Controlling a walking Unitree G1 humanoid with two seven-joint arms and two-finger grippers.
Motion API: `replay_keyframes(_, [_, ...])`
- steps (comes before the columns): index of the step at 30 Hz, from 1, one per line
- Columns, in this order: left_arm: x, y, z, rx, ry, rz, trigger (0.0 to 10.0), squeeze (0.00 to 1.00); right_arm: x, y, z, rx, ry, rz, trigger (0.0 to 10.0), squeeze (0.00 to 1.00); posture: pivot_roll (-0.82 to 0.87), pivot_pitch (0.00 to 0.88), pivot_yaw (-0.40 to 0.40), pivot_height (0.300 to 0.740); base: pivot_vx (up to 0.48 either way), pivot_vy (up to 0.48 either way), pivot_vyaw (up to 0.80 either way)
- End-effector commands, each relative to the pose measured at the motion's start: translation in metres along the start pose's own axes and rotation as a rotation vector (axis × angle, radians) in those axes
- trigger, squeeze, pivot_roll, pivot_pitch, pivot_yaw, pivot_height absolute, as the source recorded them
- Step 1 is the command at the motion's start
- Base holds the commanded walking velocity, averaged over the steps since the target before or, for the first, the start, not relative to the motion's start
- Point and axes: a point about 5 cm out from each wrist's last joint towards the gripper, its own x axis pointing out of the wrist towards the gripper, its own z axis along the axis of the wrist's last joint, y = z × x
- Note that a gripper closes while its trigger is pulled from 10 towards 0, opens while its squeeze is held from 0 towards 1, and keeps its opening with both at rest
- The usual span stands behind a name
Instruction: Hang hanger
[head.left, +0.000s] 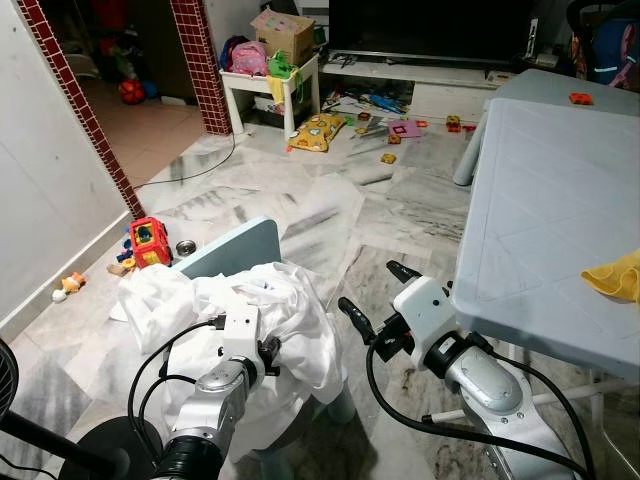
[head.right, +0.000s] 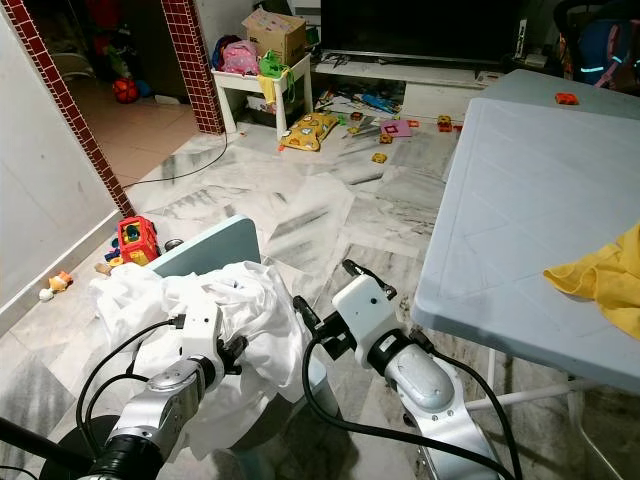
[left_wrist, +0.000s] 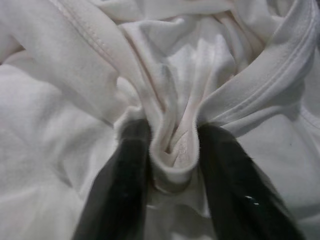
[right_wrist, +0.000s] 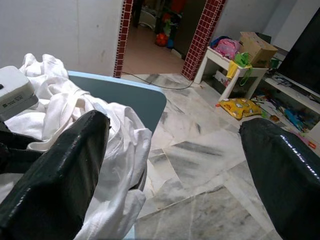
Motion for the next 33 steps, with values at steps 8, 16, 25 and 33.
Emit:
replay_keyframes(8, [-0.005, 0.013, 0.023, 0.06, -0.139, 0.106, 0.0, 0.0, 0.004, 0.0, 0.0, 0.001, -0.01, -0.016, 10.0, 0.0, -0.31, 0.0, 0.061, 0.74, 0.0, 0.0, 0.0])
replay_keyframes(16, [-0.021, 0.014, 0.058, 0.145, -0.339, 0.149, 0.0, 0.0, 0.008, -0.005, -0.002, 0.028, -0.002, -0.05, 10.0, 0.0, -0.3, 0.0, 0.058, 0.74, 0.0, 0.0, 0.0])
replay_keyframes(25, [-0.041, 0.03, 0.062, 0.161, -0.407, 0.249, 0.0, 0.0, 0.009, -0.006, -0.002, 0.029, -0.002, -0.051, 10.0, 0.0, -0.29, 0.0, 0.051, 0.74, 0.0, 0.0, 0.0])
replay_keyframes(33, [-0.051, 0.057, 0.036, 0.11, -0.298, 0.37, 0.0, 0.0, 0.011, -0.004, -0.003, 0.034, 0.0, -0.035, 10.0, 0.0, -0.28, 0.0, 0.042, 0.74, 0.0, 0.0, 0.0])
